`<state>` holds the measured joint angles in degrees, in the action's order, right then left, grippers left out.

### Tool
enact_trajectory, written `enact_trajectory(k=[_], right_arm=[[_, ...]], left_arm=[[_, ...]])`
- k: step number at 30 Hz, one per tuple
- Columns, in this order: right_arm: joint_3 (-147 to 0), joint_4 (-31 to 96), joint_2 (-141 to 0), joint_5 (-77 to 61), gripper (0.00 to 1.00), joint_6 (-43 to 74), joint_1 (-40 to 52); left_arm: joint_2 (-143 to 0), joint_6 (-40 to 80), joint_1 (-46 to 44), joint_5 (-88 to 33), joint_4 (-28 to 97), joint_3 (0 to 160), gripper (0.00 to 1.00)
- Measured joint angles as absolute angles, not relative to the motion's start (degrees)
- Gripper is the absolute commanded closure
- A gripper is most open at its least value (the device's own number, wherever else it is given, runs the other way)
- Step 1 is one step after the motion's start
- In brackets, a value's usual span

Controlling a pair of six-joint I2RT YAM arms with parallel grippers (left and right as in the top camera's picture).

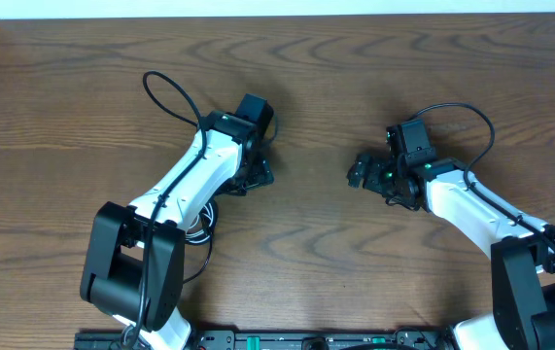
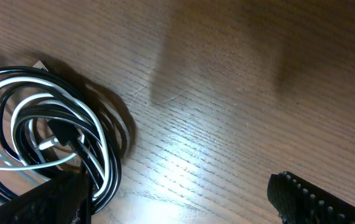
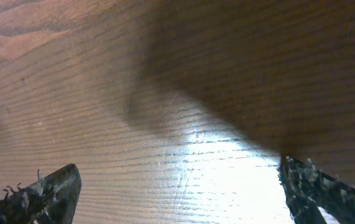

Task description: Untangle cables

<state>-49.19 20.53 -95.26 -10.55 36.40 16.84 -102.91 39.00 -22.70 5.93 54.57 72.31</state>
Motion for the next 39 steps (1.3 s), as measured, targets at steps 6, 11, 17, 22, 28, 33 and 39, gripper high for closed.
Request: enact_trajectory(k=[6,11,17,22,28,33,39], right_arm=[[-49.19,20.51,-95.26,-11.35,0.01,36.42,16.84],[-49.19,15.09,-95.26,-14.57,0.38,35.70,16.84],[-49.28,9.04,-95.26,-21.82,0.82,34.41,16.73],[-49.30,5.21,-95.26,-28.97,0.76,33.30,17.98],[-49.32,3.25,-95.26,-32.93,0.72,31.09,23.97],[-49.32,1.21,-95.26,-33.71,0.71,29.52,27.68],[-49.32,0.56,-95.26,-31.81,0.71,27.99,33.41]], left_arm=[[-102.91,35.90,-22.52,3.73,55.22,72.31,0.02],[-102.89,29.28,-20.08,-2.94,59.05,76.66,0.02],[-99.39,27.24,-14.52,-6.46,61.69,83.26,0.02],[-95.85,28.23,-9.96,-7.44,67.99,83.46,0.02],[-95.83,28.49,-4.71,-7.38,73.69,83.46,0.02],[-95.83,28.58,-3.07,-5.04,74.91,83.31,0.44],[-95.83,30.15,-3.05,-1.67,74.30,77.21,0.46]])
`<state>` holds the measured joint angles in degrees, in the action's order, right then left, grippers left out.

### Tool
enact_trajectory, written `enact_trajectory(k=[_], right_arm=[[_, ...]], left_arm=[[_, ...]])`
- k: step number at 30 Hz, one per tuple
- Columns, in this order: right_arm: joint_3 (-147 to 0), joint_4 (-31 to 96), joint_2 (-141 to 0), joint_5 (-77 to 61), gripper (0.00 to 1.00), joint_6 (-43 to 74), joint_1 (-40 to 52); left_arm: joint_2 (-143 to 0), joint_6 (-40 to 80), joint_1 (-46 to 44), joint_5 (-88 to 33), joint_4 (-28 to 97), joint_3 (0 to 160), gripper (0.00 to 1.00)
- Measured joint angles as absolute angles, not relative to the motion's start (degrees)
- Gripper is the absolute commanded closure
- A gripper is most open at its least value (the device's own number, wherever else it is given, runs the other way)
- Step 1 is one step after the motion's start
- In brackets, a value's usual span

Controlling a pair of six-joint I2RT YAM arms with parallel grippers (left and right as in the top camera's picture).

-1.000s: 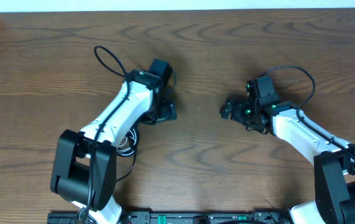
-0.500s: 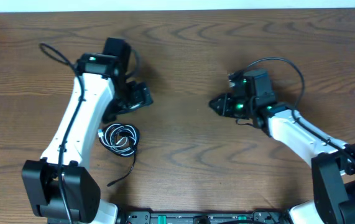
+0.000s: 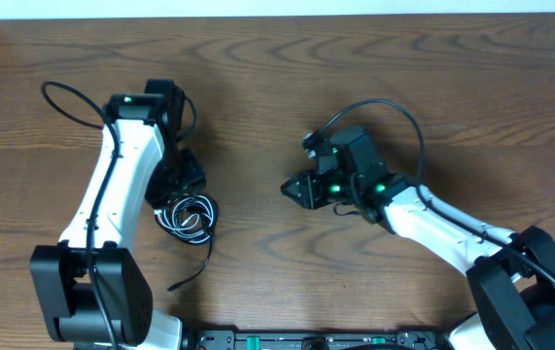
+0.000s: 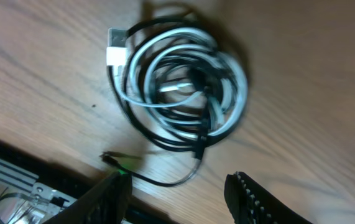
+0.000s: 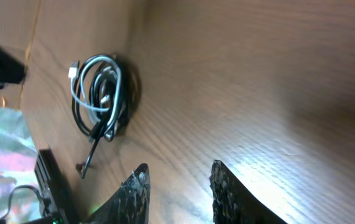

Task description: Untangle cables

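Note:
A tangled coil of black and white cables (image 3: 189,215) lies on the wooden table at the near left, a black tail trailing toward the front edge. In the left wrist view the coil (image 4: 177,87) fills the upper middle, a white plug at its top left. My left gripper (image 4: 178,186) hangs open above it, nothing between its fingers. My right gripper (image 3: 296,190) is open at the table's middle, pointed toward the coil (image 5: 99,93), well apart from it.
The brown wooden table (image 3: 374,58) stretches wide behind both arms. A black rail with electronics (image 3: 306,340) runs along the front edge, close to the cable's trailing tail (image 3: 191,272).
My left arm has swung left and now stands over the coil, uncovering it in the overhead view. My right gripper has moved left toward the table's middle and stands less widely open.

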<state>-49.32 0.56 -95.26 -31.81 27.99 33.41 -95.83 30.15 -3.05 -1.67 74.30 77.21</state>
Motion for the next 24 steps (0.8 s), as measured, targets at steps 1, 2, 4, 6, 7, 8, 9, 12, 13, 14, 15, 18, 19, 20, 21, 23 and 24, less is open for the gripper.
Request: enact_trajectory(k=[1,2,4,6,7,8,9,12,13,14,15,18,19,20,21,23,24], right_arm=[[-49.32,0.40,-95.26,-31.24,0.71,27.88,34.13],[-49.32,0.14,-95.26,-30.79,0.72,27.81,34.70],[-49.32,-0.23,-95.26,-29.74,0.72,27.77,35.57],[-49.32,-0.38,-95.26,-28.75,0.72,27.77,36.03],[-49.32,-0.49,-95.26,-28.27,0.72,27.75,36.34],[-49.32,-0.62,-95.26,-27.86,0.72,27.75,36.51],[-49.32,-0.78,-95.26,-27.33,0.72,27.75,36.69],[-49.32,-0.89,-95.26,-26.20,0.72,27.75,36.77],[-49.32,-0.89,-95.26,-25.87,0.72,27.75,36.77],[-49.32,-0.91,-95.26,-25.61,0.72,27.75,36.77],[-49.32,-0.91,-95.26,-25.39,0.73,27.75,36.77],[-49.32,-0.91,-95.26,-24.93,0.73,27.75,36.77],[-49.32,-0.89,-95.26,-24.80,0.73,27.75,36.77],[-49.32,-0.91,-95.26,-24.73,0.73,27.75,36.77],[-49.32,-0.91,-95.26,-24.67,0.72,27.75,36.77],[-49.32,-0.86,-95.26,-24.49,0.73,27.73,36.77],[-49.32,-0.82,-95.26,-24.34,0.73,27.75,36.77]], left_arm=[[-95.83,30.65,-3.05,-0.91,73.45,75.83,0.46],[-95.83,31.35,-3.05,-0.08,72.69,74.37,0.46],[-95.83,32.84,-3.05,1.58,70.98,71.46,0.46],[-95.83,33.71,-3.05,2.57,69.58,69.23,0.46],[-95.83,34.09,-3.05,3.01,68.77,68.36,0.46],[-95.83,34.39,-3.05,3.38,67.79,67.64,0.46],[-95.83,34.70,-3.05,3.55,66.72,66.98,0.46],[-95.83,35.73,-3.05,3.99,64.77,64.99,0.46],[-95.83,36.16,-3.05,4.14,64.27,64.16,0.46],[-95.83,36.36,-3.05,4.32,63.77,63.37,0.46],[-95.83,36.71,-3.05,4.49,63.07,62.43,0.46],[-95.83,37.85,-3.05,4.97,60.20,59.66,0.55],[-95.83,38.52,-3.05,5.10,58.78,58.83,0.62],[-95.83,39.05,-3.05,5.13,57.28,57.93,0.73],[-95.83,39.18,-3.05,5.26,56.23,57.17,0.86],[-95.83,39.38,-3.05,5.30,54.57,55.86,0.92],[-95.85,39.35,-3.05,5.17,53.82,55.31,0.92]])
